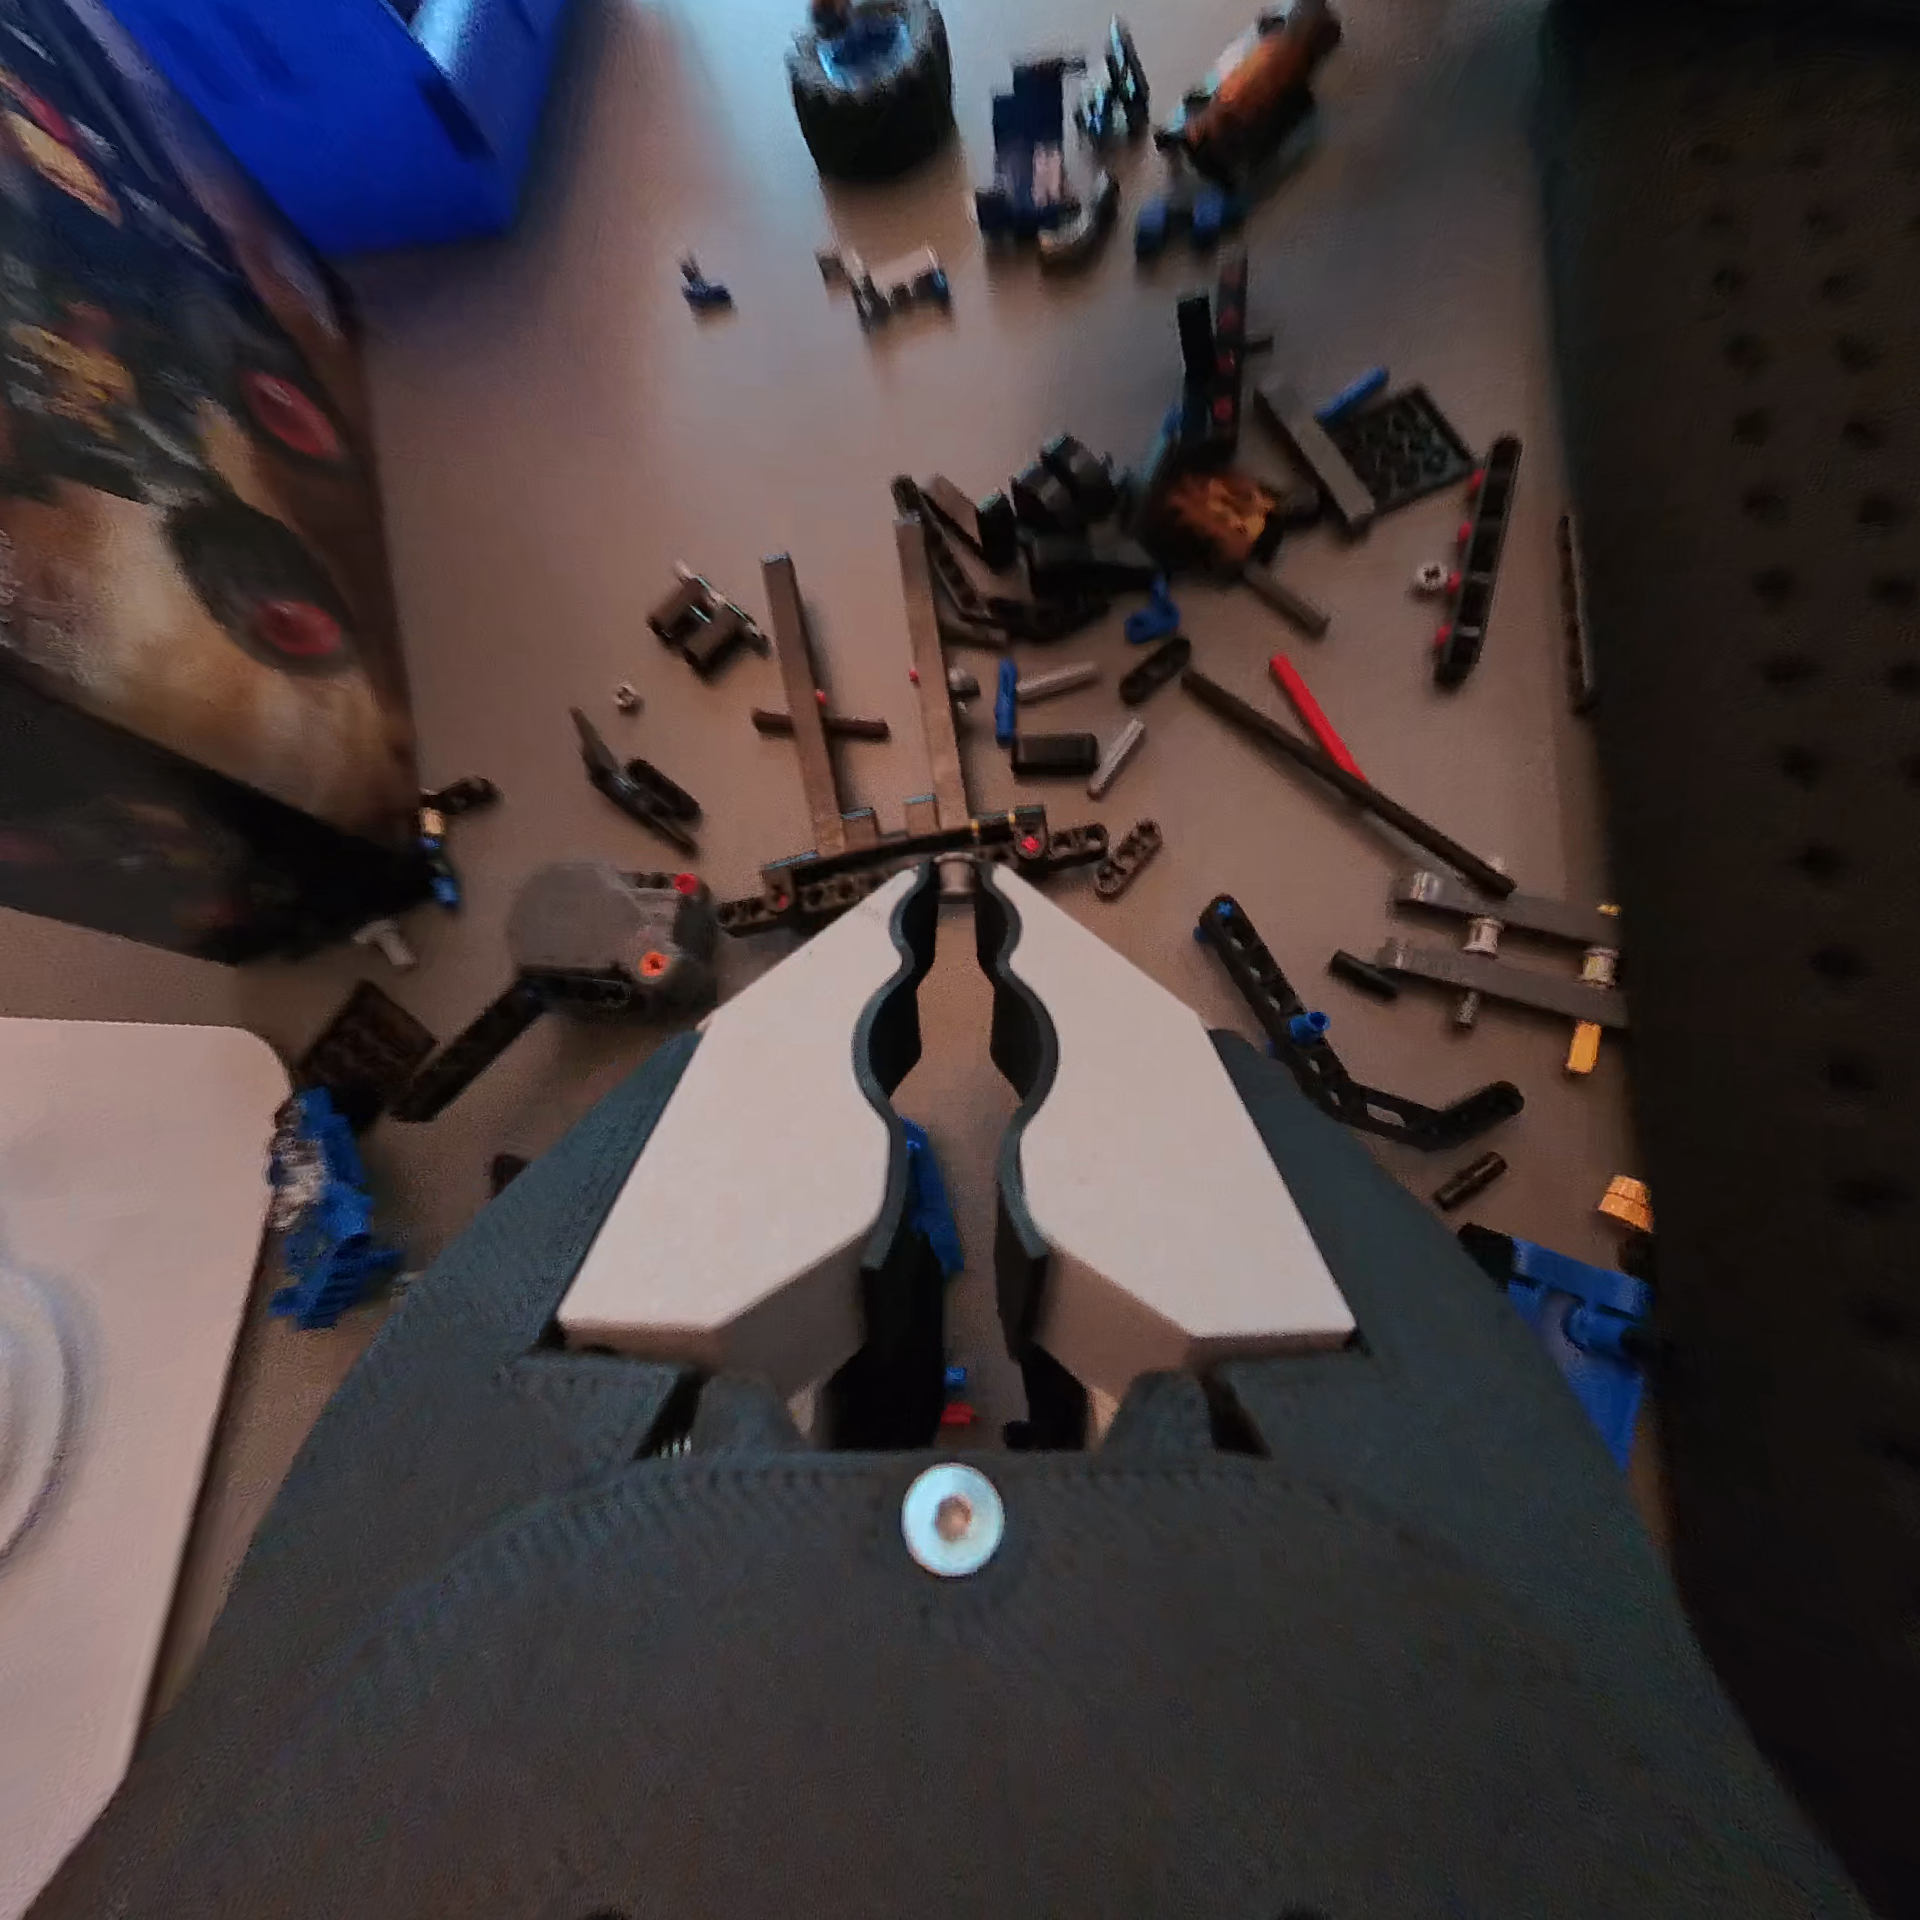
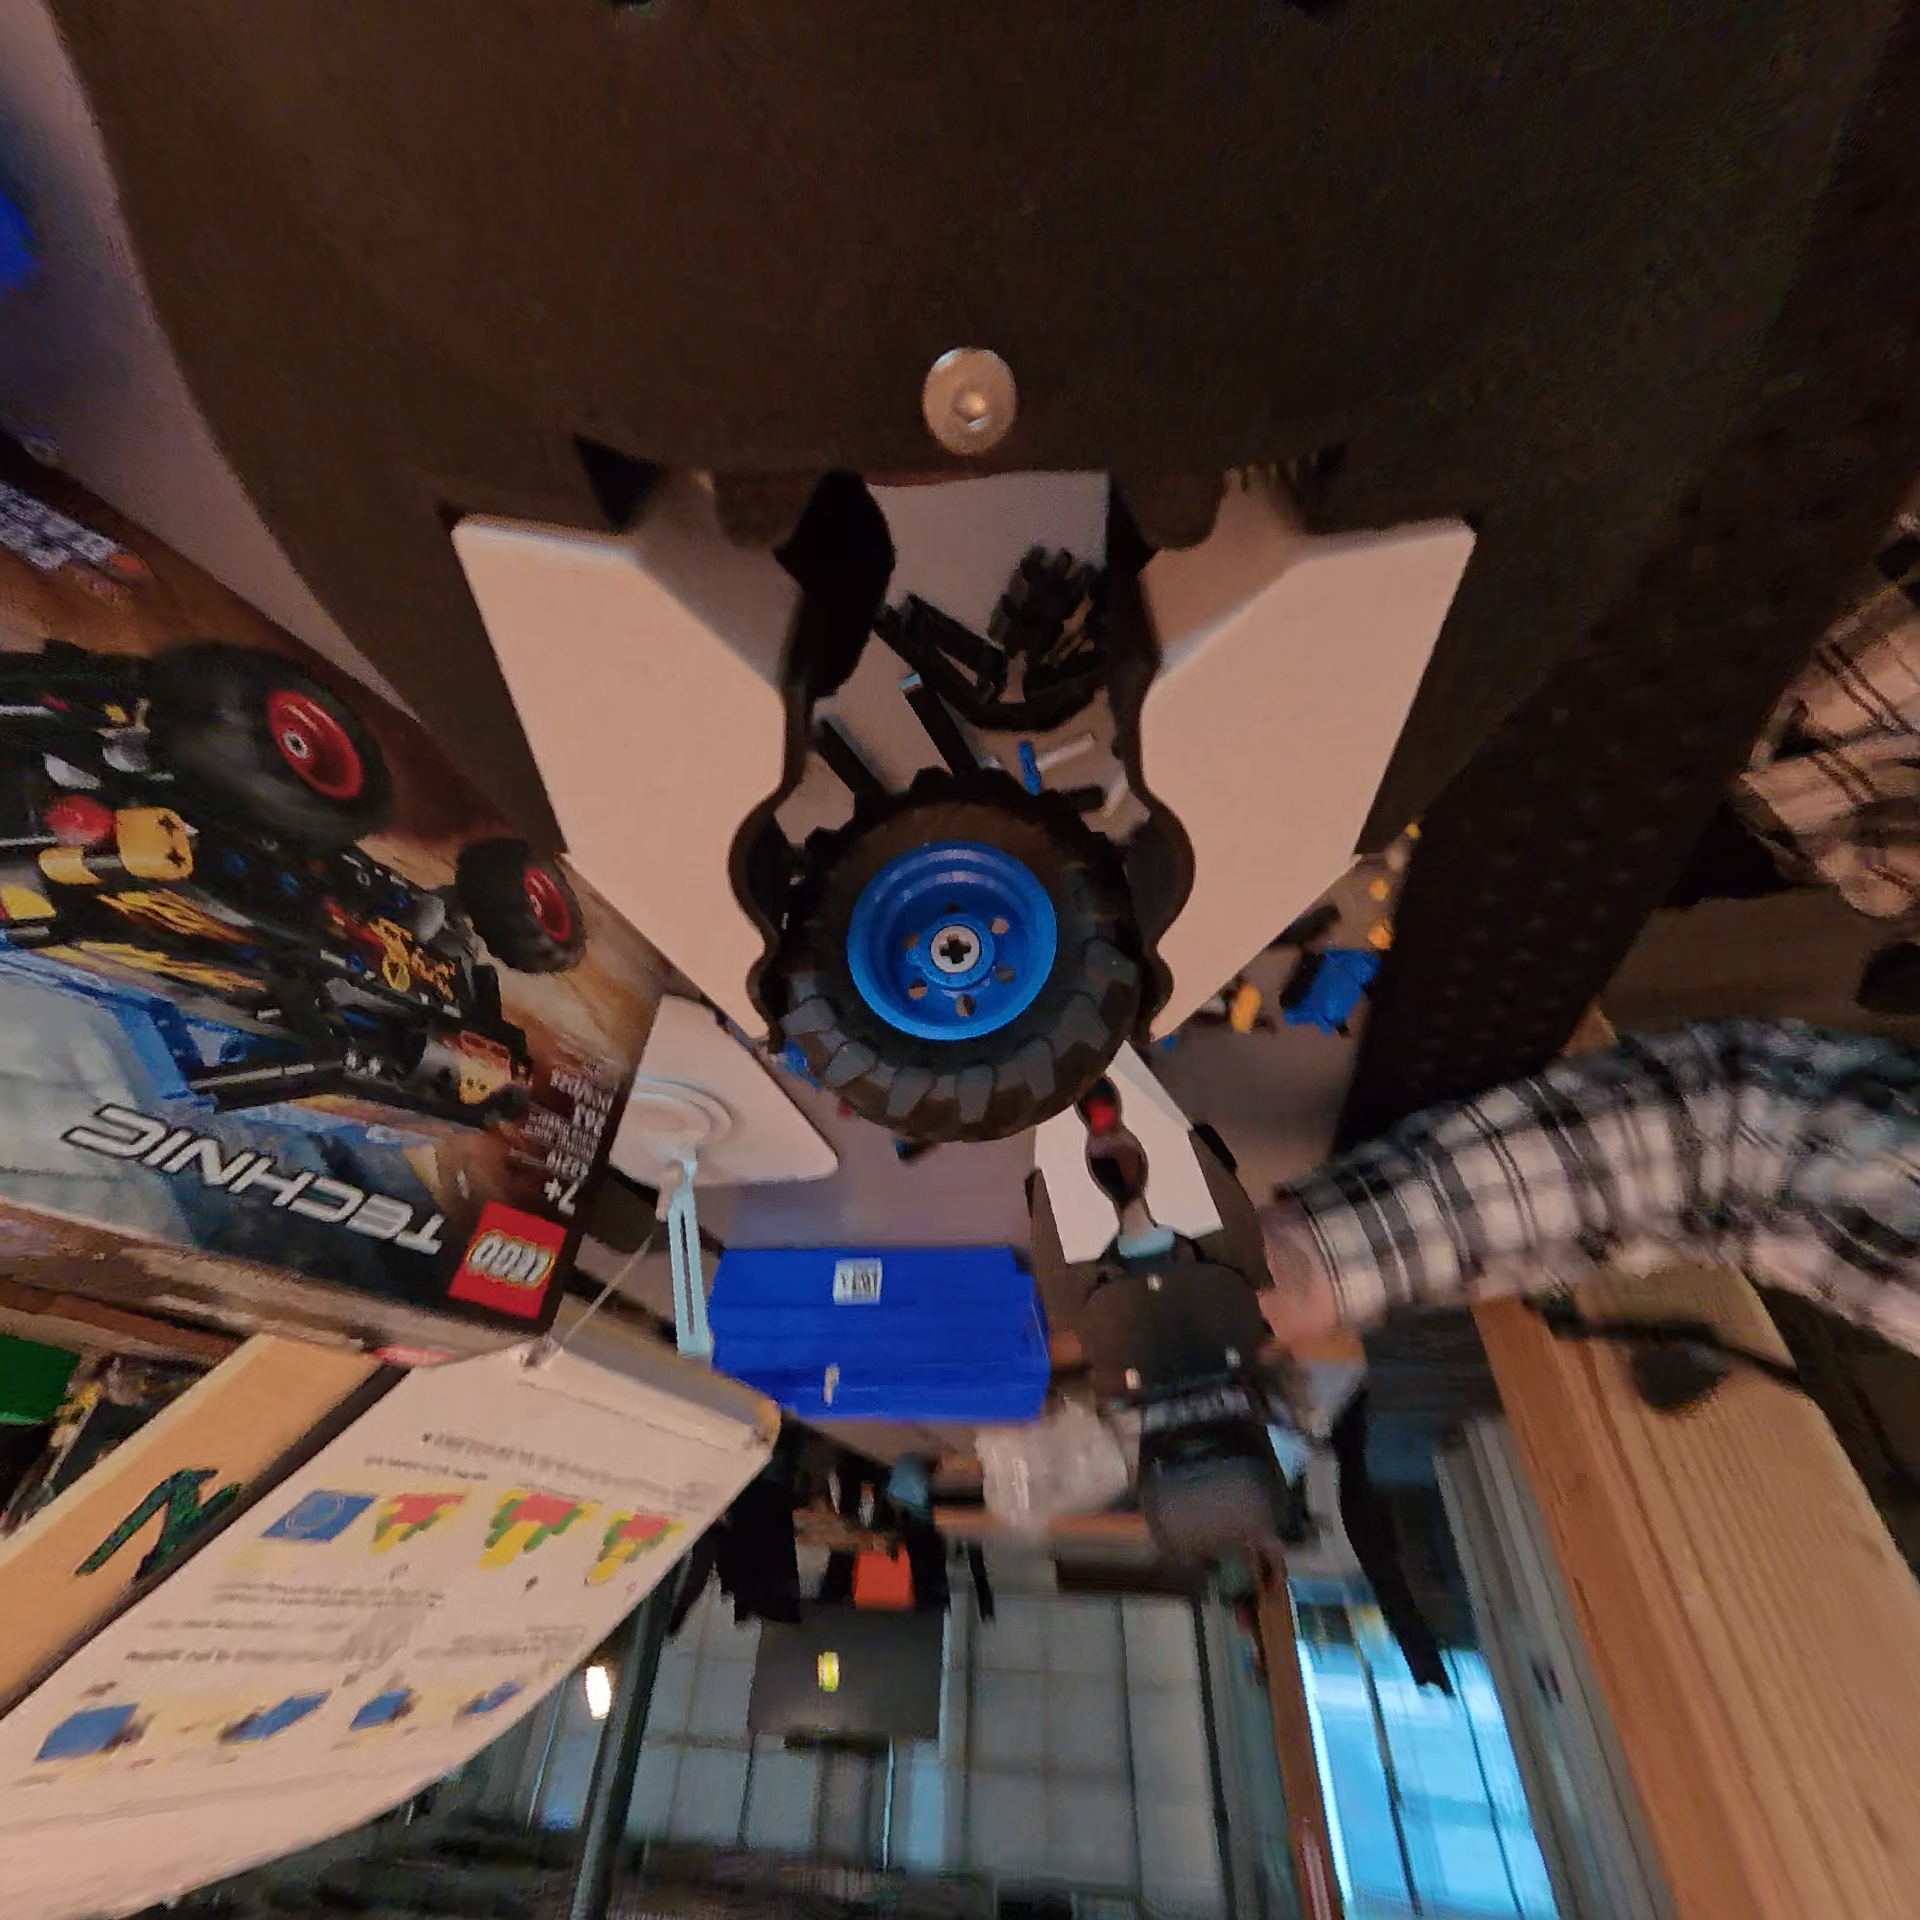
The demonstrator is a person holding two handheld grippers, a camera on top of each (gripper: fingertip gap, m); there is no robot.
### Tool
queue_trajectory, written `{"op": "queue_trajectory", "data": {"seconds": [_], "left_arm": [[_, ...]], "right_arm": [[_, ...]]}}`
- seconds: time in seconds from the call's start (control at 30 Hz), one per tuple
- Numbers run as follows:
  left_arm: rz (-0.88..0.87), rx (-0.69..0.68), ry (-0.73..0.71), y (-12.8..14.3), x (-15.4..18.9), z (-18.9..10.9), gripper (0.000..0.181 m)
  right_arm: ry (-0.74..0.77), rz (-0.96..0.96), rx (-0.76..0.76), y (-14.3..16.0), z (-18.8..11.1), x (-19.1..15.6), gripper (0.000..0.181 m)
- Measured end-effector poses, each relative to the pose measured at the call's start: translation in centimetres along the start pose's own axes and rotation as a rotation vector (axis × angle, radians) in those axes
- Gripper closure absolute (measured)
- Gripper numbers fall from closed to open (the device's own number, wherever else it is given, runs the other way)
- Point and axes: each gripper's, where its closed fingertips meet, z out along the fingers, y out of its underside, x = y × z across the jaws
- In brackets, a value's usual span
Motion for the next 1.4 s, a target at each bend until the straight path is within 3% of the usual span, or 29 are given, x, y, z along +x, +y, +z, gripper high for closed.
{"op": "queue_trajectory", "data": {"seconds": [0.1, 0.13, 0.2, 0.33, 0.53, 0.73, 1.03, 1.1, 1.27, 1.4], "left_arm": [[0.005, -0.217, 0.049, 3.3, 0.8, 2.0, 0.174], [0.015, -0.265, 0.074, 4.1, 1.1, 2.4, 0.168], [0.017, -0.315, 0.139, 4.9, 1.9, 3.1, 0.175], [-0.037, -0.291, 0.204, 4.5, 2.4, 3.2, 0.176], [0.040, -0.312, 0.141, 4.5, 2.4, 3.3, 0.175], [0.060, -0.212, 0.138, 3.7, 2.9, 3.9, 0.176], [0.060, -0.123, 0.192, 2.2, 3.8, 5.1, 0.176], [0.025, -0.136, 0.179, 2.3, 3.3, 5.1, 0.176], [-0.153, -0.071, 0.197, 0.2, 2.3, 4.5, 0.176], [-0.106, 0.044, 0.157, -2.1, 1.6, 4.0, 0.177]], "right_arm": [[-0.004, -0.071, -0.094, 1.2, 1.4, -0.9, 0.118], [-0.006, -0.089, -0.119, 1.5, 1.8, -1.2, 0.118], [0.010, -0.131, -0.197, 2.7, 2.4, -1.3, 0.118], [0.021, -0.211, -0.303, 4.1, 3.9, -2.0, 0.117], [0.005, -0.253, -0.393, 5.9, 4.9, -2.8, 0.117], [0.000, -0.233, -0.421, 6.7, 5.1, -2.6, 0.117], [-0.049, -0.127, -0.612, 11.5, 6.3, -3.0, 0.116], [-0.042, -0.116, -0.634, 12.1, 6.6, -2.9, 0.105], [0.036, -0.169, -0.562, 9.7, 7.2, -2.3, 0.088], [0.036, -0.240, -0.504, 7.5, 9.7, -4.0, 0.089]]}}
